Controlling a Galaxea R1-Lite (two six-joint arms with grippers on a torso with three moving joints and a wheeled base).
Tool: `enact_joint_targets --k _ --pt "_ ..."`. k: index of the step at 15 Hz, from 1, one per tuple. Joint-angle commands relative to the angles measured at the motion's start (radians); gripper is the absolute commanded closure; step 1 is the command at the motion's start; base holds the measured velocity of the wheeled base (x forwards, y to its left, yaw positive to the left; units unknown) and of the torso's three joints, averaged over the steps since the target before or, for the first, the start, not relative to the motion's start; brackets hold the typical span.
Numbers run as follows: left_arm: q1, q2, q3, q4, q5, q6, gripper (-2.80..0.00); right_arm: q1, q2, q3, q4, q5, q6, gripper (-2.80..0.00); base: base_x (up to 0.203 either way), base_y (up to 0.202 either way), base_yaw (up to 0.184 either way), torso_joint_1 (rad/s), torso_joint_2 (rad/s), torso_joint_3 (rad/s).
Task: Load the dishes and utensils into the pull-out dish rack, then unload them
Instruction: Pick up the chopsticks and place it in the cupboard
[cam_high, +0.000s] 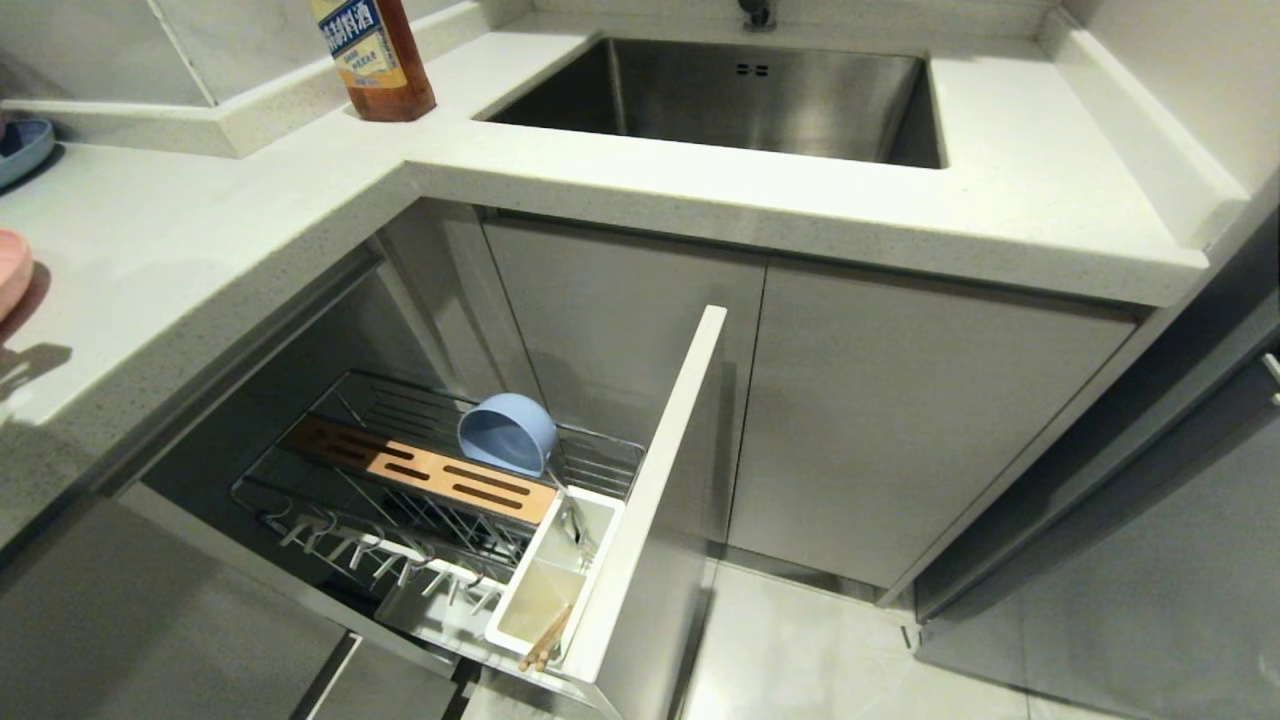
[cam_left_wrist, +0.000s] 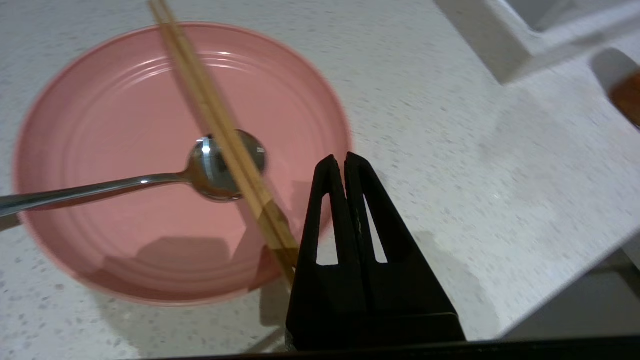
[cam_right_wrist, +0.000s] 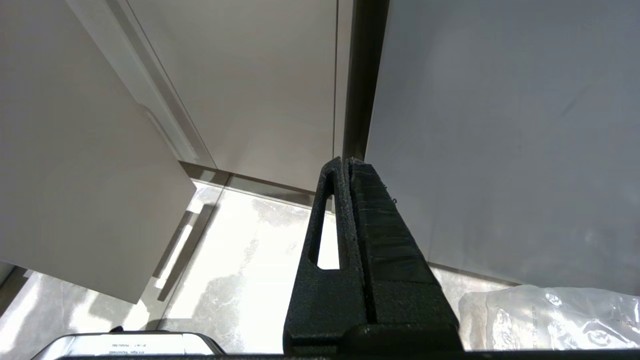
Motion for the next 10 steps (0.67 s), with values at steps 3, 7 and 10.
enact_joint_targets --k 3,7,10 --pt "0.057 0.018 0.011 0.010 0.019 -0.032 0.00 0.000 0.000 0.002 0.000 0.000 0.001 0.00 0.000 0.000 0.000 0.000 0.00 0.000" --pt "0.081 0.033 0.011 0.120 0.014 -0.119 0.00 0.001 0.000 0.002 0.000 0.000 -0.001 0.00 0.000 0.000 0.000 0.000 0.00 0.000" --pt "0.085 0.031 0.028 0.141 0.013 -0.142 0.00 0.001 0.000 0.002 0.000 0.000 -0.001 0.00 0.000 0.000 0.000 0.000 0.00 0.000"
